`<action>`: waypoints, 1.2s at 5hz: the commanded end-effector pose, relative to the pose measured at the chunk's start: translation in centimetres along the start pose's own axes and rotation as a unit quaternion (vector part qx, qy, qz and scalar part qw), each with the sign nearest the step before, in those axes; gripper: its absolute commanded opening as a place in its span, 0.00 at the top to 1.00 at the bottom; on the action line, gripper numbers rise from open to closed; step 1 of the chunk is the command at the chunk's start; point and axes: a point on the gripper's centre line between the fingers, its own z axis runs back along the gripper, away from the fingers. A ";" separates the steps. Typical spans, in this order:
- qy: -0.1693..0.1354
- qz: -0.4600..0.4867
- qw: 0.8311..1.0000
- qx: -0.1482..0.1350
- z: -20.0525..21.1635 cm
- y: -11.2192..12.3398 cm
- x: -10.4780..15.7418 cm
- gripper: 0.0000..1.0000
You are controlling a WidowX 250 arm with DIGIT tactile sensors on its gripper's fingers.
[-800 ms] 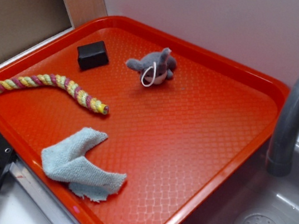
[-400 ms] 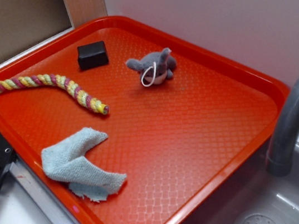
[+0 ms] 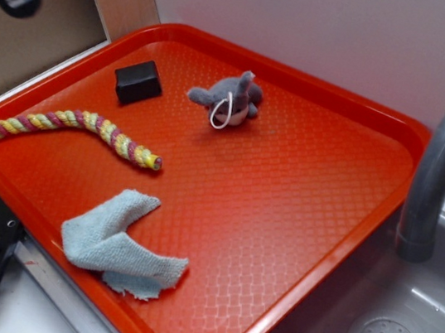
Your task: Grab the multicolored rope.
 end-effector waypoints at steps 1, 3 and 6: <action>-0.023 -0.222 0.973 -0.065 -4.3 2.4 1.8 0.00; 0.000 -0.441 0.885 -0.146 -7.0 0.8 -0.6 0.00; 0.066 -0.471 0.873 -0.111 -12.9 0.0 -3.8 0.00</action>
